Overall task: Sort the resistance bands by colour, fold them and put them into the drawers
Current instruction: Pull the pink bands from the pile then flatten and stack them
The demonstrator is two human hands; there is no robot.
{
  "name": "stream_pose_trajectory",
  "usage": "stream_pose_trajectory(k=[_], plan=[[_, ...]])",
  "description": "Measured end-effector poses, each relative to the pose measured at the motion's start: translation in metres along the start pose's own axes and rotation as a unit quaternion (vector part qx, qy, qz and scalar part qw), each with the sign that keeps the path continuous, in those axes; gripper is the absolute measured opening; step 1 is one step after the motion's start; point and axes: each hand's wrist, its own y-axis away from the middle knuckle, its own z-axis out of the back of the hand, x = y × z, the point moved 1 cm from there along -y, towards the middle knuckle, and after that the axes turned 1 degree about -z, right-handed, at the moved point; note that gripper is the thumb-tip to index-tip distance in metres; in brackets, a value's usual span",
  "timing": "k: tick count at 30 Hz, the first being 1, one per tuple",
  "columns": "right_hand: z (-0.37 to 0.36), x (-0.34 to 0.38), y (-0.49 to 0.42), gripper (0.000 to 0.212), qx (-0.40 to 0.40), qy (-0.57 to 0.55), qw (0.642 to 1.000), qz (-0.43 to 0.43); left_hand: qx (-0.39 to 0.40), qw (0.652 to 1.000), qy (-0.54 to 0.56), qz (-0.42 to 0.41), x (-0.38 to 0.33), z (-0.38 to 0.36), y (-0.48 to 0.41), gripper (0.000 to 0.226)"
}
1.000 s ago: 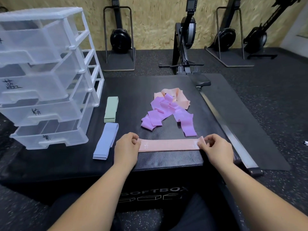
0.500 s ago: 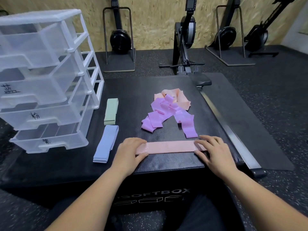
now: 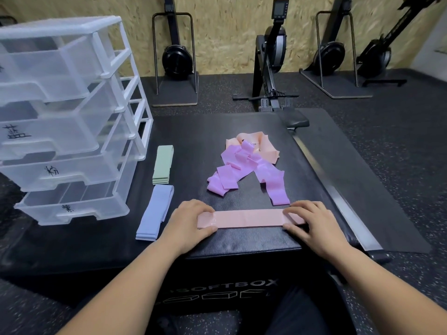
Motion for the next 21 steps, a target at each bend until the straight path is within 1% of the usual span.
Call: stream_pose_trajectory(k=[4,9,11,17,21], plan=[[0.004,-0.002,-0.020,0.041,-0.012,-0.023,1.000,-0.016,-0.018,1.000,0.008,0.002,-0.005,0.010,-0.020,0.051],[0.012,0.013,-0.074,0.047,-0.007,-0.030,0.999,-0.044,-0.018,0.999,-0.038,-0.001,-0.024,0.016,-0.063,0.053],[0.014,0.019,-0.097,0.050,0.013,-0.026,0.998,-0.059,-0.011,0.998,-0.057,-0.005,-0.031,0.012,-0.080,0.056],[0.008,0.023,-0.161,0.062,0.114,0.038,0.988,-0.101,0.004,0.993,-0.117,-0.028,-0.049,-0.008,-0.120,0.067],[0.003,0.021,-0.186,0.065,0.143,0.035,0.979,-0.143,0.023,0.986,-0.165,-0.018,-0.046,-0.023,-0.134,0.072]])
